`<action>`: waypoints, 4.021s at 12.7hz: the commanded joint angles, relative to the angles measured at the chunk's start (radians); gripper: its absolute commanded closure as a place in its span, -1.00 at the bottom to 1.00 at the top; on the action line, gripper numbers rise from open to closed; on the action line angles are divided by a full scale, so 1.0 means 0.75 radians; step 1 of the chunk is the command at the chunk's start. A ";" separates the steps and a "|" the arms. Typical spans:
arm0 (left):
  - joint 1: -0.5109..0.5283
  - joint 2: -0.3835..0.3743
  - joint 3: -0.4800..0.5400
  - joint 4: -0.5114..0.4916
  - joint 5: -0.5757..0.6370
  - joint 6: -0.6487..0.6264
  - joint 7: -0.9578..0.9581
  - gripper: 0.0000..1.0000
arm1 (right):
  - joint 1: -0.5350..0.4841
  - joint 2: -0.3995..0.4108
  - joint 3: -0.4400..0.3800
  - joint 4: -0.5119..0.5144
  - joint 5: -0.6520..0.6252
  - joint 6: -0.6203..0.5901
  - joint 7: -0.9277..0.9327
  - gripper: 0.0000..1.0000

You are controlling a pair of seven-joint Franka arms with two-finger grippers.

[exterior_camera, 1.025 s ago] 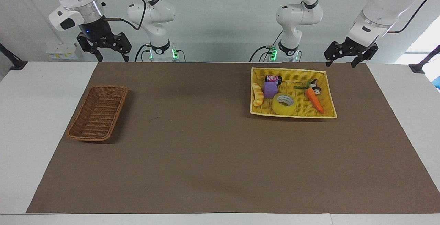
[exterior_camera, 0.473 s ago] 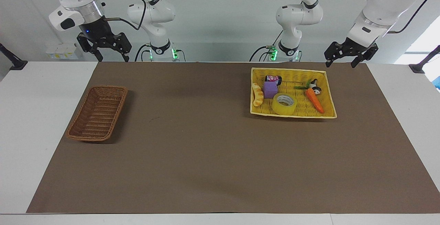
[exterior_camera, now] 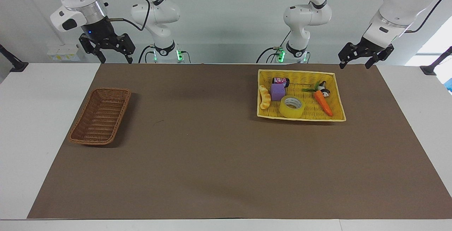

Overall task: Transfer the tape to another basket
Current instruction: 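Reach the left gripper over the yellow tray down to the tape roll, then grasp the tape roll with the left gripper and lift it toward the basket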

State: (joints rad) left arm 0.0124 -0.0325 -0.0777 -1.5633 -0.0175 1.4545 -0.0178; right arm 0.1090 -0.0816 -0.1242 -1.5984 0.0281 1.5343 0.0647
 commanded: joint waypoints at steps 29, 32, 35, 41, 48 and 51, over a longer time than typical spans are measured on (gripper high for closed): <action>-0.109 0.080 -0.005 -0.881 -0.251 0.865 0.081 -0.84 | -0.019 -0.010 0.008 -0.006 0.022 0.000 -0.031 -1.00; -0.117 0.080 -0.005 -0.949 -0.253 0.969 0.077 -0.15 | -0.019 -0.010 0.008 -0.006 0.022 0.000 -0.031 -1.00; -0.133 0.082 -0.005 -0.939 -0.253 0.949 0.056 1.00 | -0.019 -0.010 0.008 -0.006 0.022 0.000 -0.031 -1.00; -0.100 0.072 -0.003 -0.653 -0.255 0.593 0.046 1.00 | -0.019 -0.010 0.008 -0.006 0.022 0.000 -0.031 -1.00; -0.139 0.090 -0.023 -0.421 -0.255 0.499 -0.266 1.00 | -0.019 -0.010 0.008 -0.006 0.022 0.000 -0.031 -1.00; -0.241 0.090 -0.023 -0.409 -0.255 0.509 -0.418 1.00 | -0.019 -0.010 0.008 -0.006 0.022 0.000 -0.031 -1.00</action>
State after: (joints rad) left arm -0.1212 0.0267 -0.1044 -1.8978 -0.1989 1.8404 -0.2664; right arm 0.1090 -0.0816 -0.1242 -1.5984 0.0281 1.5343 0.0647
